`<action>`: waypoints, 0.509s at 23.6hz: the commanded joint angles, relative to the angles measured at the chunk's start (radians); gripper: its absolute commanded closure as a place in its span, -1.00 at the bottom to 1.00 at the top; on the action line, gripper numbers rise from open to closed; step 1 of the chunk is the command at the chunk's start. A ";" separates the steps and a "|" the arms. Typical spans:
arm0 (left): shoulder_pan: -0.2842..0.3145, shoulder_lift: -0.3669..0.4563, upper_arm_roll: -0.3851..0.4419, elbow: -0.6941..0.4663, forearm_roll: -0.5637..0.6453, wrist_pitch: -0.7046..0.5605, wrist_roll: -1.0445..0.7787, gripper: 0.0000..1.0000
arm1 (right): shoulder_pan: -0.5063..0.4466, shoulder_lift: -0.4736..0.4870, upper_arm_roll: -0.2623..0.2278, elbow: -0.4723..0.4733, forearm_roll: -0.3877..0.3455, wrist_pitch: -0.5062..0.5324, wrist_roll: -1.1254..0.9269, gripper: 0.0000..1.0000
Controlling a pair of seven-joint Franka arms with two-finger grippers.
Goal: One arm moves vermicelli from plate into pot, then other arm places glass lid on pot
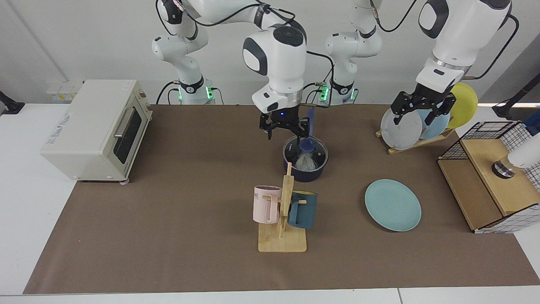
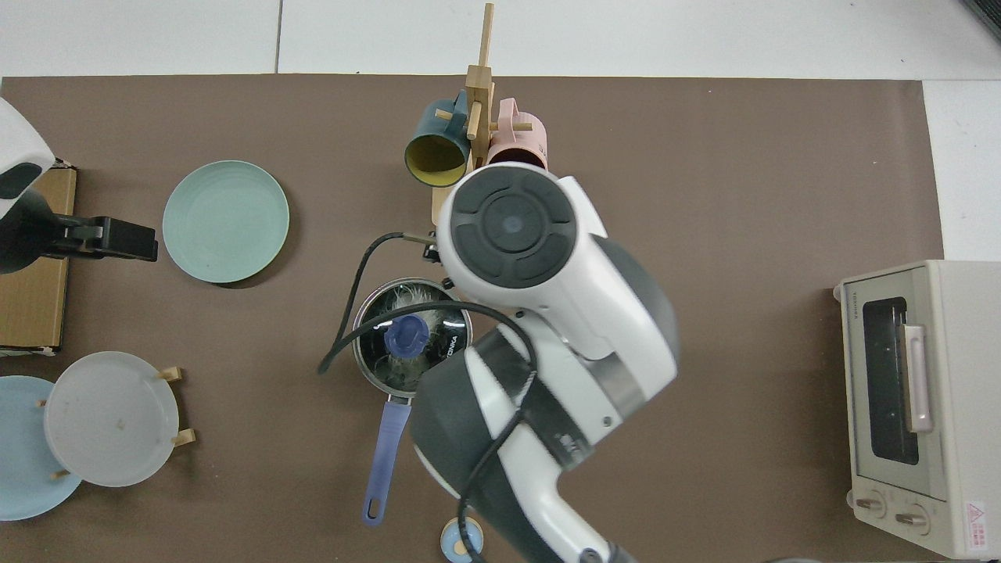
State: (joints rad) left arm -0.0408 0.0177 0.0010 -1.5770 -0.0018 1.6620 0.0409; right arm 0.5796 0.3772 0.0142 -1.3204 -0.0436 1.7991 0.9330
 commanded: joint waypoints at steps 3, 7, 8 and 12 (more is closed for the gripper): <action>-0.008 -0.007 0.005 -0.006 -0.020 -0.024 -0.009 -1.00 | -0.171 -0.190 0.007 -0.112 0.018 -0.102 -0.192 -0.98; -0.008 -0.010 0.004 -0.008 -0.020 -0.041 -0.003 -1.00 | -0.268 -0.253 0.007 -0.114 0.013 -0.171 -0.282 -0.98; -0.008 -0.012 0.004 -0.009 -0.020 -0.044 0.004 -1.00 | -0.296 -0.267 0.006 -0.115 0.007 -0.193 -0.314 -0.98; -0.008 -0.013 0.004 -0.011 -0.021 -0.053 0.008 -1.00 | -0.371 -0.304 0.006 -0.131 0.004 -0.236 -0.407 -0.98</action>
State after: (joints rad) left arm -0.0442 0.0176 -0.0001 -1.5770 -0.0023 1.6304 0.0415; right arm 0.2861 0.1345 0.0057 -1.3895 -0.0440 1.5864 0.6225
